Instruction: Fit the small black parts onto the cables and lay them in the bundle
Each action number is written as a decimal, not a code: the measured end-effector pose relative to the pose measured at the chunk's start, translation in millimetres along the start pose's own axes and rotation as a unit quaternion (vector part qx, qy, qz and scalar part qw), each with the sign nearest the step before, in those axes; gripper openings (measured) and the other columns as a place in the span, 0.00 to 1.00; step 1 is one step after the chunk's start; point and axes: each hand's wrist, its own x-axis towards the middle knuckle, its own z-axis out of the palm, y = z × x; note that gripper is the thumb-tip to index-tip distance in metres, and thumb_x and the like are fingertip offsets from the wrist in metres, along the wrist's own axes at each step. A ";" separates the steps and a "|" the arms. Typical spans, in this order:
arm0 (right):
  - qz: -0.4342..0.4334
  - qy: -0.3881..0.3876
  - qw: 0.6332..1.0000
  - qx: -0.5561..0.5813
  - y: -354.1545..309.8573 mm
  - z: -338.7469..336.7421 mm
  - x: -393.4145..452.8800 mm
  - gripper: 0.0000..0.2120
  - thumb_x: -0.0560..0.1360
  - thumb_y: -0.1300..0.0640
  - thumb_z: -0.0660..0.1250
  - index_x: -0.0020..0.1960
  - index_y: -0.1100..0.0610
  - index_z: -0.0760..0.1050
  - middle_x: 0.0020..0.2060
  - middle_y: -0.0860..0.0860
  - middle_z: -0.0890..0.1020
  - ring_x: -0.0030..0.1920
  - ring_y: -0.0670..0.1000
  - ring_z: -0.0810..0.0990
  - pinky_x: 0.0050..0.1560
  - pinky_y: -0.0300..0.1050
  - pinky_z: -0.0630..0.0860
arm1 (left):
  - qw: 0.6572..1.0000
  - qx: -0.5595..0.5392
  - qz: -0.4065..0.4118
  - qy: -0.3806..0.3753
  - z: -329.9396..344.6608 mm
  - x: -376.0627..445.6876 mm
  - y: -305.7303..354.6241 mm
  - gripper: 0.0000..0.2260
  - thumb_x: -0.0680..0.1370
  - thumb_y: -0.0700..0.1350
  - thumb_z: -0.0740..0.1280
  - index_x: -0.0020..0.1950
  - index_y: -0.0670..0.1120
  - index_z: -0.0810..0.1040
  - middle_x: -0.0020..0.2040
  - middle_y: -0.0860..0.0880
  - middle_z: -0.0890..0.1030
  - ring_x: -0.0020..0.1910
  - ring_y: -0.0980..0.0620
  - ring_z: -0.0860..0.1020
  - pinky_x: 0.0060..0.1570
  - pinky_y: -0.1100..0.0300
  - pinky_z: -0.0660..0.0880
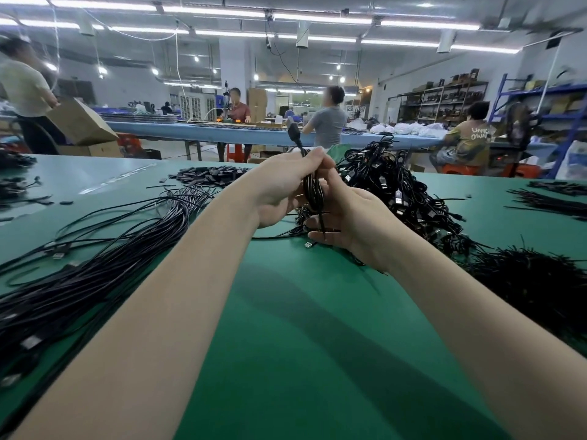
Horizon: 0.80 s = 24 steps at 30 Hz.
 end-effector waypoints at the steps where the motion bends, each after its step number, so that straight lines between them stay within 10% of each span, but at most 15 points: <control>1: -0.009 -0.014 1.000 -0.010 -0.4 0.0 -1.2 0.20 0.78 0.42 0.60 0.54 0.58 0.77 0.44 0.49 0.81 0.35 0.48 0.79 0.45 0.49 0.78 | 1.000 0.001 0.008 0.004 0.5 0.5 -0.7 0.13 0.82 0.50 0.60 0.42 0.48 0.79 0.44 0.50 0.80 0.48 0.51 0.76 0.55 0.55 0.73; 10: -0.120 0.046 0.942 -0.309 8.8 4.9 -0.1 0.14 0.81 0.53 0.58 0.45 0.62 0.71 0.35 0.56 0.77 0.37 0.54 0.79 0.45 0.60 0.78 | 0.993 0.086 0.062 0.061 19.5 8.8 -21.4 0.14 0.83 0.49 0.59 0.40 0.50 0.76 0.39 0.50 0.76 0.42 0.51 0.74 0.46 0.57 0.72; 24: -0.048 0.010 0.977 -0.208 41.5 -7.1 1.6 0.11 0.80 0.56 0.57 0.59 0.61 0.68 0.44 0.54 0.79 0.35 0.47 0.81 0.39 0.43 0.77 | 0.991 0.109 0.053 0.056 36.2 11.7 -53.6 0.13 0.82 0.48 0.58 0.40 0.51 0.77 0.40 0.53 0.76 0.35 0.58 0.73 0.25 0.71 0.66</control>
